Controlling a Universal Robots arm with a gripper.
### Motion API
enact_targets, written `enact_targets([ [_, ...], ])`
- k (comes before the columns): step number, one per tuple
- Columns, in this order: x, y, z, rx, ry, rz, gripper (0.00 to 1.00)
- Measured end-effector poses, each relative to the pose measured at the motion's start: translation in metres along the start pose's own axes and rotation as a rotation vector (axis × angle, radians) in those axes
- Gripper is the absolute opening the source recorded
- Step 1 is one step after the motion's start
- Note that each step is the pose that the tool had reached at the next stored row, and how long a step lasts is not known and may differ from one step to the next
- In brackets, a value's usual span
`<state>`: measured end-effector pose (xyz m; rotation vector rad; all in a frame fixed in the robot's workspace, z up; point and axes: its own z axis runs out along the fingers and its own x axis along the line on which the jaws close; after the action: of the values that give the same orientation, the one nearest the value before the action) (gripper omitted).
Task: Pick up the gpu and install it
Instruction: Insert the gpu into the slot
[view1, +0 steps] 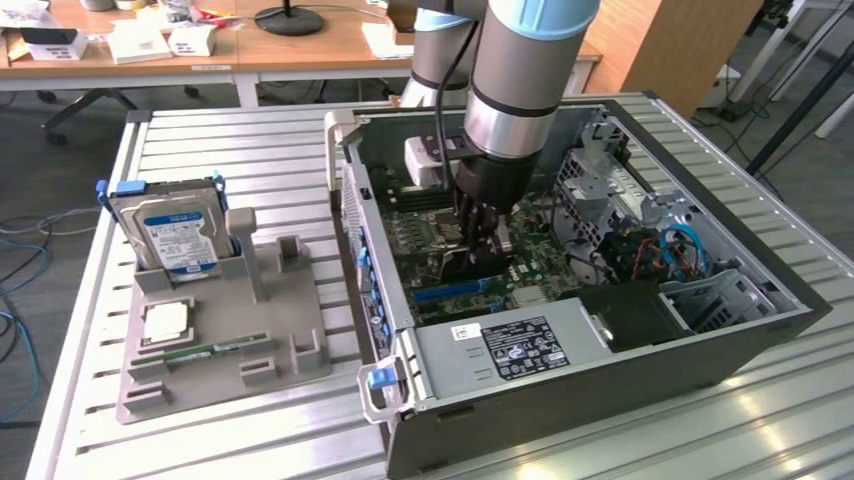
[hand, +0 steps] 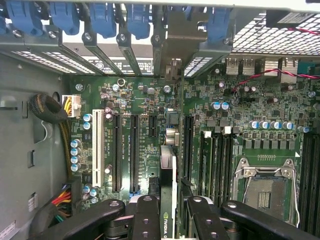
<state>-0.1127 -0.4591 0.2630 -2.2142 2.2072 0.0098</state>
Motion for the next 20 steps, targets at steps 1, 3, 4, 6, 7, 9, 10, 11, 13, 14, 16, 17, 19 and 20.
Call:
enact_targets([
  [1, 0.0, 0.0, 0.0002, -0.0001, 0.0002, 0.0, 0.26],
  [3, 0.0001, 0.0, 0.0007, -0.0001, 0.0002, 0.0, 0.26],
  [4, 0.0001, 0.0, 0.0009, -0.0001, 0.0003, 0.0, 0.26],
  [6, 0.0001, 0.0, 0.0016, -0.0002, 0.0004, 0.0, 0.26],
  [7, 0.0001, 0.0, 0.0017, -0.0002, 0.0003, 0.0, 0.26],
  [9, 0.0001, 0.0, 0.0018, -0.0001, 0.0002, 0.0, 0.26],
  [10, 0.0, 0.0, 0.002, -0.0001, 0.0001, 0.0, 0.26],
  [11, 0.0001, 0.0, 0.0022, -0.0001, 0.0001, 0.0, 0.26],
  [13, 0.0001, 0.0, 0.0022, -0.0002, 0.0003, 0.0, 0.26],
  [14, 0.0001, 0.0001, 0.0022, -0.0002, 0.0003, 0.0, 0.26],
  [16, 0.0001, 0.0, 0.0022, -0.0002, 0.0003, 0.0, 0.26],
  [17, 0.0001, 0.0001, 0.0023, -0.0002, 0.0003, 0.0, 0.26],
  [19, 0.0001, 0.0001, 0.0025, -0.0002, 0.0003, 0.0, 0.26],
  [20, 0.0001, 0.0001, 0.0025, -0.0002, 0.0003, 0.0, 0.26],
])
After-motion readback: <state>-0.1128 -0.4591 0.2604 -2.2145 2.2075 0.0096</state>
